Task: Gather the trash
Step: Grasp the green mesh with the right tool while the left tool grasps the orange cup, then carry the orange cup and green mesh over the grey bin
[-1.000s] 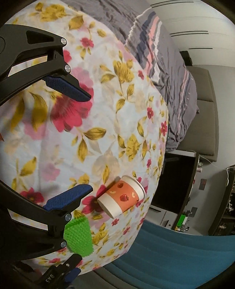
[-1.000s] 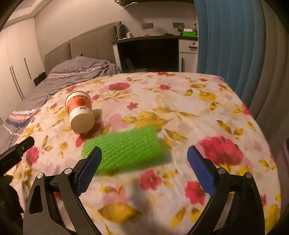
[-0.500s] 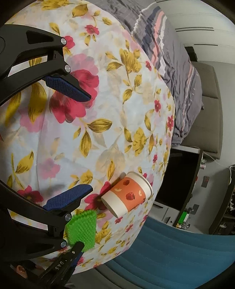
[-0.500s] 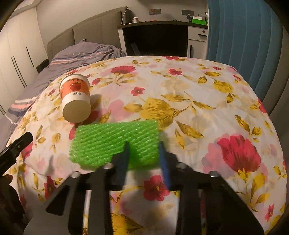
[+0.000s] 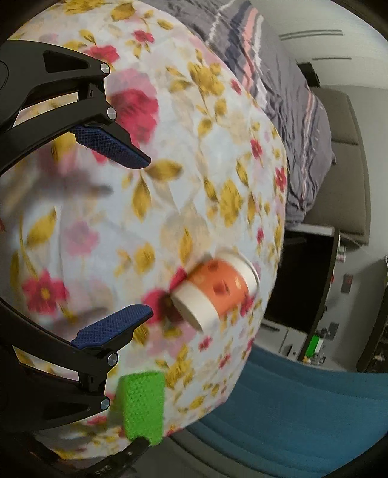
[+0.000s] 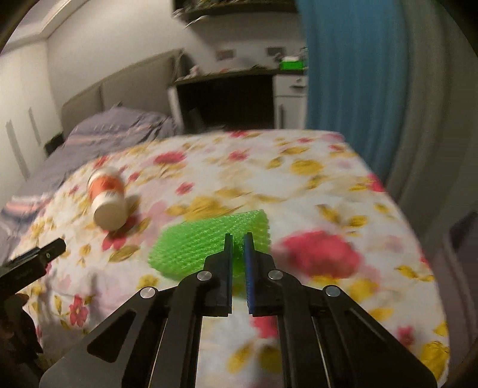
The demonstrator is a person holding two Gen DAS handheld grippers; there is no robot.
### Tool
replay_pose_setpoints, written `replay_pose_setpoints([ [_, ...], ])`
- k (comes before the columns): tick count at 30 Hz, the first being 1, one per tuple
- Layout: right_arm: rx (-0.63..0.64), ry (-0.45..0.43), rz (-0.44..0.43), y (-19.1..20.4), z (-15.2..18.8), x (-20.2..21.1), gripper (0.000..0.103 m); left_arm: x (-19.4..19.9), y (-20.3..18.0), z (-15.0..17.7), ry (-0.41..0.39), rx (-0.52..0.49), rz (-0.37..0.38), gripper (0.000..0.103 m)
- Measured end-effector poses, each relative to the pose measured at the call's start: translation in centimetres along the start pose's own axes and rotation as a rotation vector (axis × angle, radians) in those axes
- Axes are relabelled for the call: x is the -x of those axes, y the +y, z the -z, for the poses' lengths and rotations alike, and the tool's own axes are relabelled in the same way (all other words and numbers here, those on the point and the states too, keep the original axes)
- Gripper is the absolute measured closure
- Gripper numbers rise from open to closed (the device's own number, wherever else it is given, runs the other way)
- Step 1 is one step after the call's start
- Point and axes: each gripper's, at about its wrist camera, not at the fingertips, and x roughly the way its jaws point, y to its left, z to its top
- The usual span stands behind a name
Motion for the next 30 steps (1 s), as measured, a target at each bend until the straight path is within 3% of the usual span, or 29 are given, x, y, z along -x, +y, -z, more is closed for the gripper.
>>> replay_pose_setpoints([
  [6,-0.071,-0.089,0.079,-4.9,0.0,3.7,0.095,-2.5,-3.7,-3.4,-0.003,0.013,-0.004,0.012],
  [14,-0.148,-0.108,0.066,-8.1,1.3,5.4,0.095,-6.7,-6.3,-5.4,0.036,0.001,-0.020,0.013],
  [19,-0.158,-0.104,0.048,-8.5,1.6,5.2,0.095,-8.2,-6.3,-5.4,0.095,0.002,-0.009,0.035],
  [30,-0.146,-0.093,0.016,-8.0,1.6,4.9,0.095,-6.5,-6.5,-4.0,0.062,-0.029,0.031,0.043],
])
